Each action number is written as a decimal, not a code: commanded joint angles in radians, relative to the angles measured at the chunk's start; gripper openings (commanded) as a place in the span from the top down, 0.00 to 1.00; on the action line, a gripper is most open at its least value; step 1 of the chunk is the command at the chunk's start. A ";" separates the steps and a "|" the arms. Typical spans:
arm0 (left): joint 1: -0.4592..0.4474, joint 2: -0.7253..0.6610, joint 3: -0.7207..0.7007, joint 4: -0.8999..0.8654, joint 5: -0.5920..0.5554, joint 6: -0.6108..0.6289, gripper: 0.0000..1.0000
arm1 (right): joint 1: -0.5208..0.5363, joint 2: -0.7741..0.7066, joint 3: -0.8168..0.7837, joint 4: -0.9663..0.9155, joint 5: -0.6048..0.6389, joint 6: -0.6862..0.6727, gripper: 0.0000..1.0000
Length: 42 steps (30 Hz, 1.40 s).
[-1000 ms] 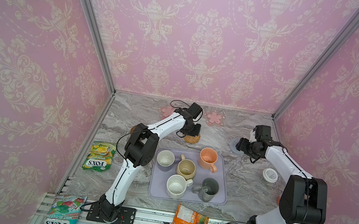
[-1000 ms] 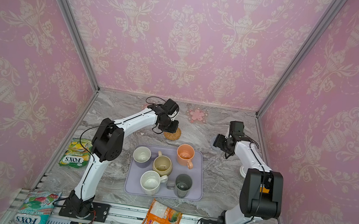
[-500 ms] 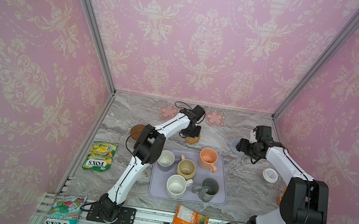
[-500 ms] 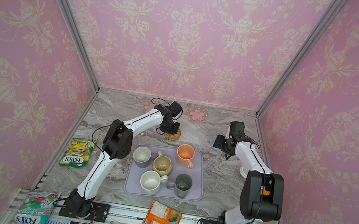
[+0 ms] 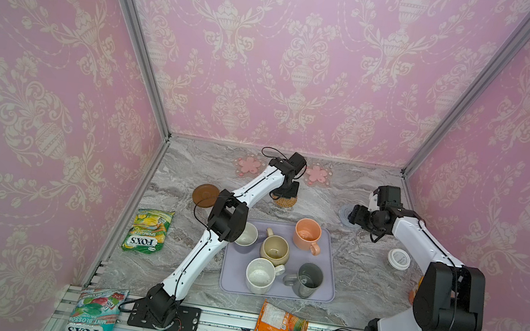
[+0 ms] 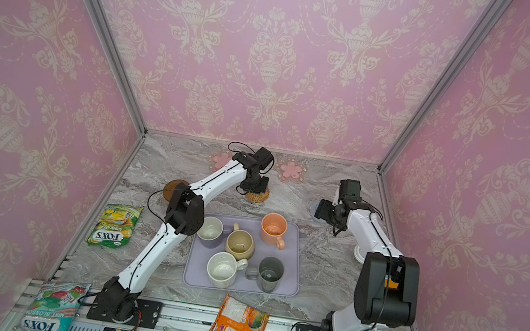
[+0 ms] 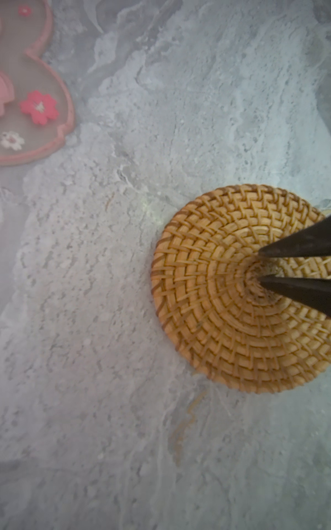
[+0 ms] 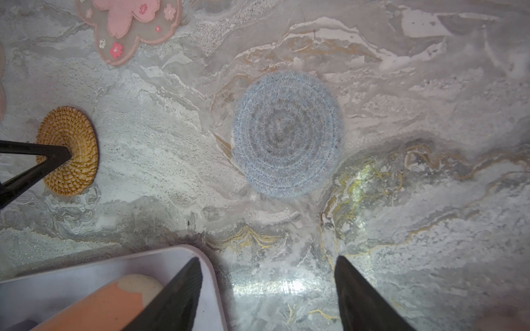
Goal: Place cups on coasters
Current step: Move the coaster to the top-center of the table.
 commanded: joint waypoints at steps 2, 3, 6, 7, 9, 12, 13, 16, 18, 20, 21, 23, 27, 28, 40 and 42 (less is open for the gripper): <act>0.026 0.050 0.023 0.007 -0.032 -0.061 0.82 | 0.006 -0.019 -0.019 -0.031 0.008 -0.029 0.25; 0.028 0.056 0.026 0.024 -0.037 -0.067 0.81 | 0.006 -0.020 -0.021 -0.031 0.009 -0.028 0.25; 0.035 0.079 0.040 0.060 -0.036 -0.088 0.82 | 0.005 -0.020 -0.023 -0.031 0.007 -0.028 0.25; 0.038 0.083 0.041 0.071 -0.036 -0.094 0.81 | 0.006 -0.020 -0.025 -0.031 0.007 -0.028 0.25; 0.042 0.090 0.040 0.098 -0.031 -0.102 0.81 | 0.006 -0.020 -0.025 -0.033 0.007 -0.030 0.25; 0.046 0.099 0.045 0.127 -0.029 -0.111 0.81 | 0.006 -0.017 -0.026 -0.033 0.009 -0.029 0.25; 0.048 0.105 0.047 0.132 -0.027 -0.116 0.81 | 0.005 -0.014 -0.026 -0.033 0.009 -0.029 0.25; 0.056 0.117 0.057 0.136 -0.014 -0.132 0.81 | 0.005 -0.010 -0.024 -0.033 0.003 -0.026 0.25; 0.057 0.120 0.059 0.137 -0.011 -0.135 0.81 | 0.006 -0.006 -0.022 -0.031 0.001 -0.023 0.25; 0.057 0.116 0.058 0.133 -0.012 -0.134 0.81 | 0.006 -0.003 -0.022 -0.029 -0.002 -0.018 0.25; 0.057 0.111 0.058 0.130 -0.014 -0.131 0.81 | 0.007 -0.001 -0.021 -0.028 -0.005 -0.016 0.25; 0.058 0.095 0.056 0.124 -0.020 -0.126 0.81 | 0.007 0.000 -0.020 -0.025 -0.009 -0.010 0.25; 0.057 0.045 0.048 0.119 -0.035 -0.107 0.79 | 0.009 -0.004 -0.021 -0.021 -0.016 -0.001 0.25; 0.057 0.032 0.046 0.121 -0.039 -0.103 0.79 | 0.009 -0.005 -0.024 -0.020 -0.017 -0.001 0.25; 0.054 -0.158 0.021 0.124 0.001 -0.031 0.71 | 0.014 0.002 -0.003 -0.014 -0.006 -0.015 0.25; 0.051 -0.206 -0.016 0.116 -0.008 -0.005 0.71 | 0.014 0.015 0.009 -0.006 -0.002 -0.017 0.25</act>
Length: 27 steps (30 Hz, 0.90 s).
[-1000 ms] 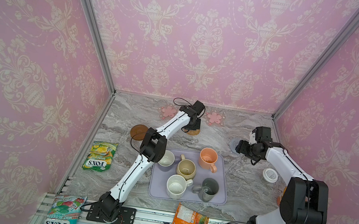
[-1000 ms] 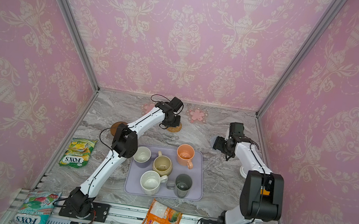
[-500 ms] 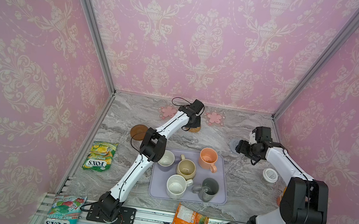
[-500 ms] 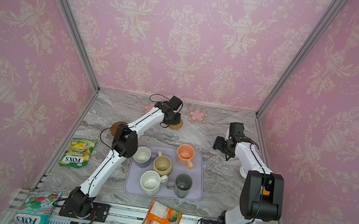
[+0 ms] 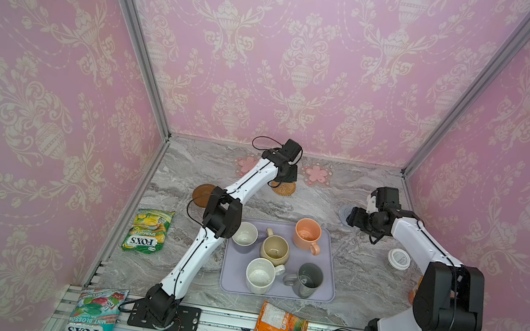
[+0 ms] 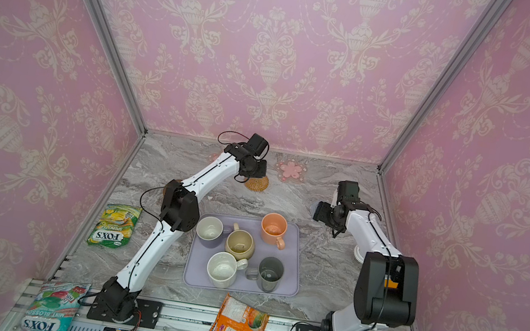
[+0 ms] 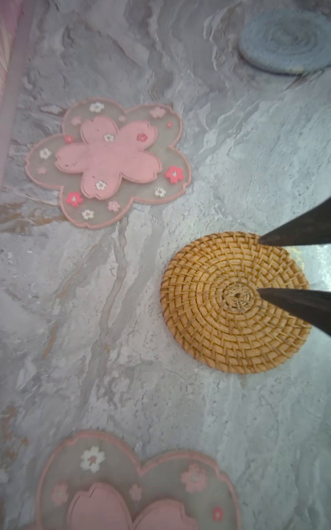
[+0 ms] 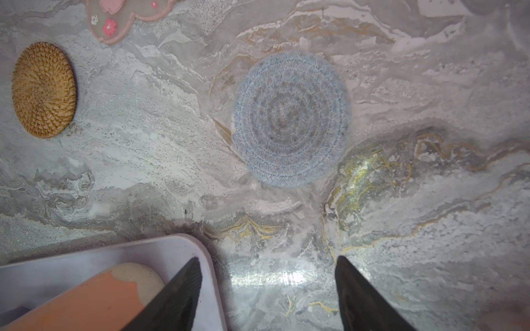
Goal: Place cups on coasters
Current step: Move the coaster to the top-center of the table.
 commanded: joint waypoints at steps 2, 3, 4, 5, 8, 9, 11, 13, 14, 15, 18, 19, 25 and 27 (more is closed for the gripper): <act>0.002 -0.170 -0.099 -0.030 -0.018 0.082 0.71 | 0.006 0.033 0.037 0.007 0.007 -0.012 0.27; 0.002 -0.206 -0.142 -0.026 -0.023 0.094 0.71 | 0.006 0.044 0.046 0.007 0.008 -0.012 0.27; 0.002 -0.240 -0.188 -0.019 -0.029 0.106 0.71 | 0.006 0.052 0.053 0.008 0.007 -0.014 0.27; 0.002 -0.281 -0.250 -0.005 -0.037 0.118 0.71 | 0.006 0.063 0.061 0.012 0.005 -0.012 0.29; 0.009 -0.430 -0.484 0.079 -0.047 0.139 0.71 | 0.006 0.098 0.076 0.033 -0.004 -0.008 0.34; 0.015 -0.492 -0.576 0.123 -0.036 0.140 0.72 | 0.006 0.113 0.086 0.037 -0.007 -0.007 0.36; 0.034 -0.604 -0.755 0.208 -0.012 0.134 0.72 | 0.008 0.142 0.104 0.041 -0.007 -0.004 0.39; 0.060 -0.718 -0.920 0.300 -0.003 0.123 0.74 | 0.007 0.170 0.144 0.045 -0.004 0.003 0.41; 0.077 -0.778 -1.002 0.343 -0.003 0.116 0.74 | 0.007 0.185 0.154 0.050 -0.005 0.008 0.43; 0.093 -0.823 -1.064 0.373 -0.001 0.108 0.73 | 0.006 0.196 0.161 0.055 -0.005 0.014 0.44; 0.151 -0.930 -1.209 0.407 0.004 0.089 0.70 | 0.009 0.240 0.190 0.062 -0.004 0.035 0.47; 0.170 -0.954 -1.239 0.399 0.000 0.089 0.70 | 0.011 0.255 0.200 0.061 -0.003 0.038 0.47; 0.225 -1.041 -1.321 0.346 -0.064 0.120 0.68 | 0.025 0.326 0.254 0.041 0.021 0.046 0.48; 0.238 -1.054 -1.335 0.345 -0.065 0.115 0.68 | 0.030 0.334 0.256 0.042 0.030 0.050 0.48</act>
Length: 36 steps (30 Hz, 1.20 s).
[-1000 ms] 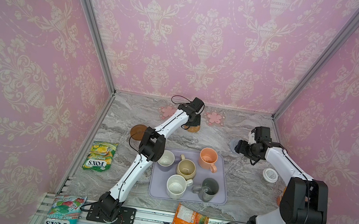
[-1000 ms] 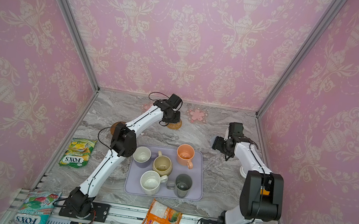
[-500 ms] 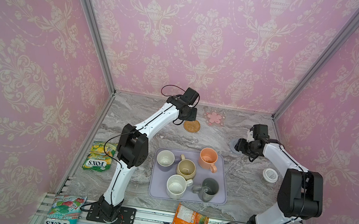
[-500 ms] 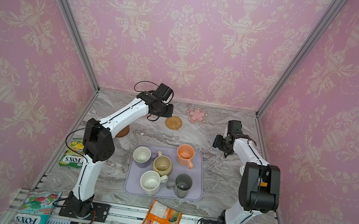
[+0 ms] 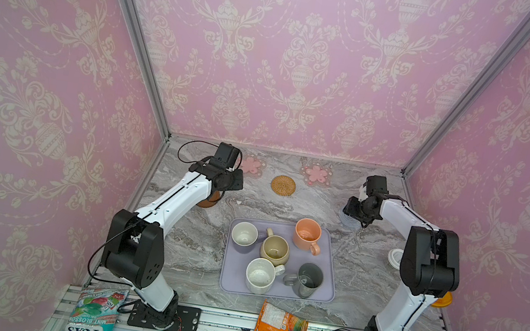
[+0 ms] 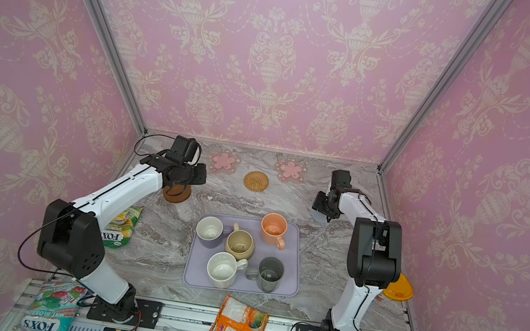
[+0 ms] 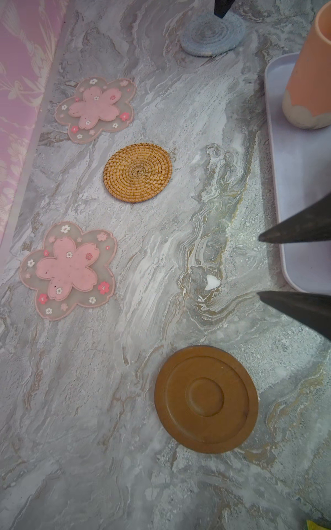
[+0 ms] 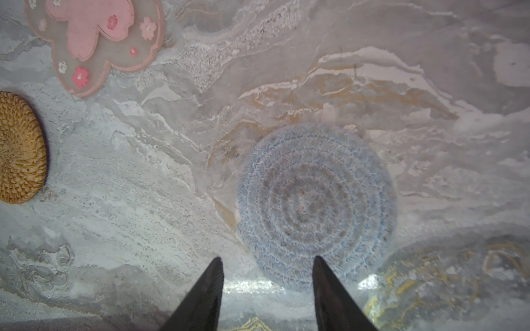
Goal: Place cups on coasters
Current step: Move the coaster to the top-center of the table.
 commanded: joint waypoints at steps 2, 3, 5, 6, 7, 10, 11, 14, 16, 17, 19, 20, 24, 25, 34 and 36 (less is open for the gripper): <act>0.022 -0.038 -0.033 0.000 -0.032 0.010 0.67 | 0.012 0.020 0.024 -0.014 0.037 0.021 0.48; 0.024 -0.041 -0.037 0.001 -0.033 0.010 0.67 | 0.013 0.022 0.023 -0.017 0.045 0.021 0.48; 0.026 -0.047 -0.049 0.001 -0.035 0.008 0.67 | 0.013 0.022 0.023 -0.026 0.064 0.019 0.47; 0.026 -0.050 -0.053 0.001 -0.036 0.008 0.66 | 0.012 0.022 0.021 -0.030 0.072 0.018 0.46; 0.026 -0.053 -0.059 0.002 -0.037 0.006 0.66 | 0.013 0.020 0.020 -0.034 0.077 0.015 0.46; 0.032 -0.065 -0.086 0.010 -0.043 0.002 0.65 | 0.012 0.012 0.011 -0.040 0.088 0.011 0.46; 0.034 -0.067 -0.093 0.013 -0.041 0.000 0.65 | 0.012 0.010 0.008 -0.040 0.094 0.011 0.46; 0.041 -0.069 -0.108 0.017 -0.038 -0.003 0.65 | 0.011 0.008 0.001 -0.043 0.104 0.009 0.46; 0.045 -0.067 -0.113 0.017 -0.039 -0.003 0.65 | 0.011 0.010 0.001 -0.045 0.107 0.010 0.46; 0.049 -0.064 -0.114 0.018 -0.041 -0.004 0.65 | 0.011 0.011 0.001 -0.046 0.108 0.012 0.46; 0.052 -0.060 -0.119 0.018 -0.040 -0.005 0.64 | 0.010 0.009 -0.004 -0.042 0.110 0.014 0.45; 0.054 -0.057 -0.120 0.021 -0.040 -0.006 0.64 | 0.010 0.009 -0.006 -0.041 0.112 0.015 0.45; 0.058 -0.046 -0.123 0.019 -0.037 -0.009 0.64 | 0.008 0.019 -0.010 -0.047 0.121 0.011 0.44; 0.058 -0.044 -0.124 0.019 -0.036 -0.011 0.64 | 0.009 0.023 -0.011 -0.051 0.123 0.009 0.44; 0.060 -0.048 -0.135 0.024 -0.036 -0.014 0.64 | 0.008 0.031 -0.012 -0.055 0.146 0.004 0.44; 0.061 -0.049 -0.134 0.024 -0.037 -0.012 0.64 | 0.008 0.038 -0.005 -0.062 0.148 0.006 0.44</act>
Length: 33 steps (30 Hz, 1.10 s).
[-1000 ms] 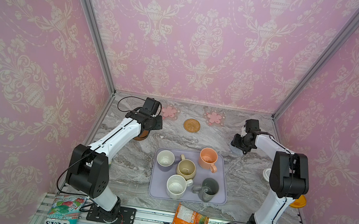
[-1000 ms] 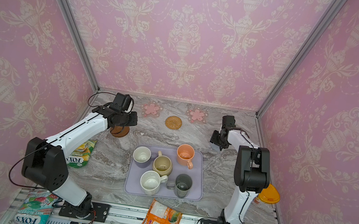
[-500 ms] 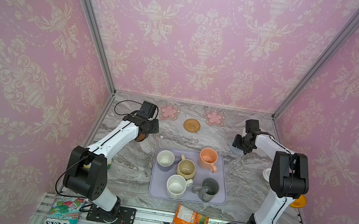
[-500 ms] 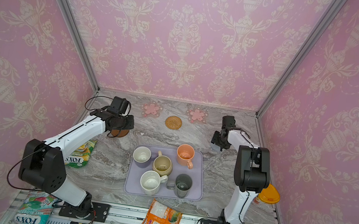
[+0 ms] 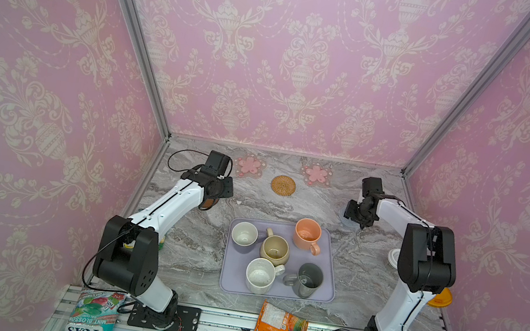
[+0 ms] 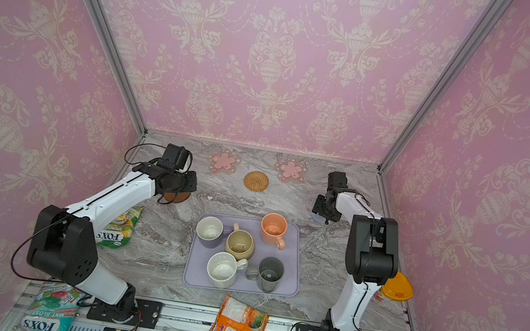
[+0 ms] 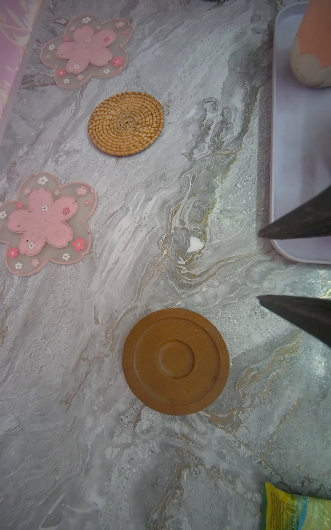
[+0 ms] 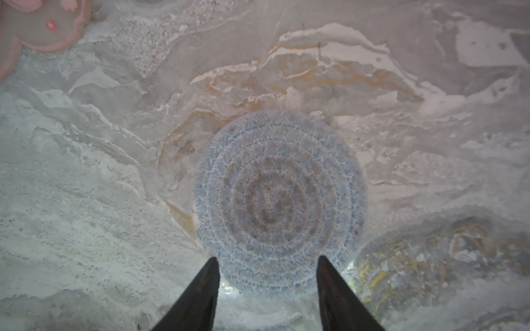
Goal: Place cups on coasters
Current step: Move the coaster to the top-center of the table.
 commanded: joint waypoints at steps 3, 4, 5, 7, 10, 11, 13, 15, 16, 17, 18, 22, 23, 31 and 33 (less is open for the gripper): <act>0.012 -0.007 -0.009 -0.002 -0.018 -0.006 0.64 | 0.000 0.031 0.009 -0.039 0.033 0.009 0.46; 0.013 -0.007 -0.008 -0.002 -0.019 -0.007 0.64 | -0.001 0.034 0.013 -0.042 0.036 0.011 0.47; 0.015 -0.007 -0.006 -0.003 -0.016 -0.007 0.64 | -0.001 0.038 0.014 -0.045 0.036 0.012 0.48; 0.017 -0.006 -0.002 -0.004 -0.016 -0.007 0.64 | -0.001 0.046 0.016 -0.046 0.036 0.013 0.49; 0.018 -0.005 0.002 -0.006 -0.015 -0.004 0.64 | -0.001 0.057 0.018 -0.052 0.044 0.017 0.53; 0.017 -0.005 0.004 -0.009 -0.015 -0.004 0.64 | -0.001 0.060 0.016 -0.053 0.048 0.019 0.55; 0.019 -0.003 0.004 -0.008 -0.016 -0.002 0.64 | -0.001 0.066 0.023 -0.059 0.047 0.021 0.57; 0.020 -0.001 0.005 -0.008 -0.017 -0.002 0.64 | -0.001 0.070 0.025 -0.063 0.046 0.025 0.57; 0.020 0.000 0.005 -0.008 -0.015 -0.002 0.64 | -0.001 0.070 0.025 -0.065 0.046 0.028 0.58; 0.021 0.001 0.005 -0.007 -0.015 -0.002 0.64 | -0.001 0.071 0.026 -0.068 0.046 0.028 0.59; 0.022 0.003 0.005 -0.006 -0.014 -0.002 0.64 | -0.001 0.071 0.028 -0.071 0.045 0.028 0.59; 0.023 0.009 0.005 -0.002 -0.013 -0.004 0.64 | 0.003 0.068 0.030 -0.086 0.037 0.014 0.60; 0.022 0.011 0.006 -0.002 -0.011 -0.004 0.64 | 0.002 0.066 0.028 -0.086 0.034 0.009 0.60; 0.025 0.013 -0.003 0.002 -0.009 -0.004 0.64 | 0.024 0.065 0.035 -0.109 0.013 -0.017 0.61; 0.027 0.011 -0.007 0.003 -0.009 -0.002 0.64 | 0.039 0.067 0.037 -0.115 0.013 -0.025 0.61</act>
